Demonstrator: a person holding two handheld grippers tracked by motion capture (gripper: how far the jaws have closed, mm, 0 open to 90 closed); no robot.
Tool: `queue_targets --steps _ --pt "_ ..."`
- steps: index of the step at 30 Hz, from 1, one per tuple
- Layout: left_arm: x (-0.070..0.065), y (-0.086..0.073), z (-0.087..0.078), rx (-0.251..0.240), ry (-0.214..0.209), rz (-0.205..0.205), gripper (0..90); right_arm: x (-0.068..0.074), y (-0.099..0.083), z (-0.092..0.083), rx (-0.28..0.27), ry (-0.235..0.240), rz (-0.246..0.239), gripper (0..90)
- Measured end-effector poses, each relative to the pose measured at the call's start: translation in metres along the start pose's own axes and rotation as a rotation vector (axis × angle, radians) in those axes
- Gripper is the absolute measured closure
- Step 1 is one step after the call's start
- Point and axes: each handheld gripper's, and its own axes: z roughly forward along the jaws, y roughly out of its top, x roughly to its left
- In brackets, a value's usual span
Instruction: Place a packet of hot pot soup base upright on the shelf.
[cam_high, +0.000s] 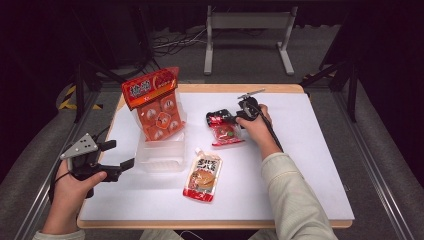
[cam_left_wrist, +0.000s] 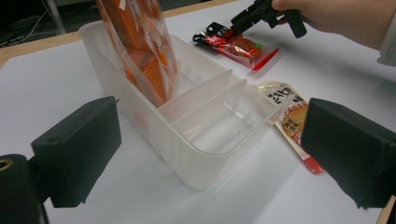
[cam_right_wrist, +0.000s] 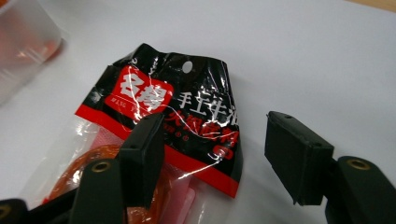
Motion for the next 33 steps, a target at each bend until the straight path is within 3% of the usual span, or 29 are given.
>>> queue_targets --steps 9,13,15,19,20,23,26,33 --pt "-0.003 -0.001 0.008 0.018 -0.015 0.010 5.8 -0.001 -0.003 0.011 -0.008 0.003 0.032 42.9" --pt "-0.002 -0.001 0.008 0.018 -0.014 0.006 5.8 0.001 -0.003 0.012 0.002 -0.020 0.002 47.6" --pt "-0.003 -0.001 0.007 0.015 -0.011 0.007 5.8 0.004 -0.003 0.012 0.008 -0.007 -0.007 58.3" --pt "-0.004 0.000 0.006 0.013 -0.016 0.006 5.8 0.006 -0.002 0.012 0.021 -0.025 -0.038 68.5" --pt "-0.004 -0.001 0.006 0.014 -0.016 0.001 5.8 0.006 -0.002 0.011 0.026 -0.007 -0.028 76.7" --pt "-0.003 -0.001 0.007 0.015 -0.016 0.004 5.8 0.008 -0.002 0.011 0.029 0.012 -0.050 85.8" --pt "-0.004 -0.001 0.007 0.018 -0.015 0.003 5.8 0.011 0.000 0.010 0.034 0.001 -0.078 88.3" --pt "-0.005 -0.001 0.009 0.022 -0.020 0.010 6.0 0.012 0.003 -0.004 0.011 0.014 -0.064 89.0"
